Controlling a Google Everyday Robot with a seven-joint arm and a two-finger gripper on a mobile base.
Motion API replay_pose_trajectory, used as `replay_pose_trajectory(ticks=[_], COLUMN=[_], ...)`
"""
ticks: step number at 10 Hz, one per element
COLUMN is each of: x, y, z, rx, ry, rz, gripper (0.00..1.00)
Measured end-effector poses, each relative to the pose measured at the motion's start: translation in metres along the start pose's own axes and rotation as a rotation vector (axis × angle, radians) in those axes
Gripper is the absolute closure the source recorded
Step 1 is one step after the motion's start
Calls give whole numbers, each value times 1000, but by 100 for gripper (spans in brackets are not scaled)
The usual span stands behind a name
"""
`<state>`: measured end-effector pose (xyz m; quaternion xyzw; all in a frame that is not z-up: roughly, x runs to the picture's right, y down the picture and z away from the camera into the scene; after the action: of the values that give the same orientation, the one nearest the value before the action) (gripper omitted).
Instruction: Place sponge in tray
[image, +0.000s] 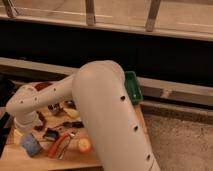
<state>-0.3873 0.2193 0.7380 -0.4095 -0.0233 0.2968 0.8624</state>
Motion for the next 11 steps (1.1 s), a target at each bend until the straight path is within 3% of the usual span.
replay_pose_trajectory(ticks=[4,6,11], x=[-14,-13,-2], y=[34,38,3], z=[33,44,48], rx=[-30,-18,118], ry=[39,69,143], rz=[-82,-98,-51], gripper=[20,20,20])
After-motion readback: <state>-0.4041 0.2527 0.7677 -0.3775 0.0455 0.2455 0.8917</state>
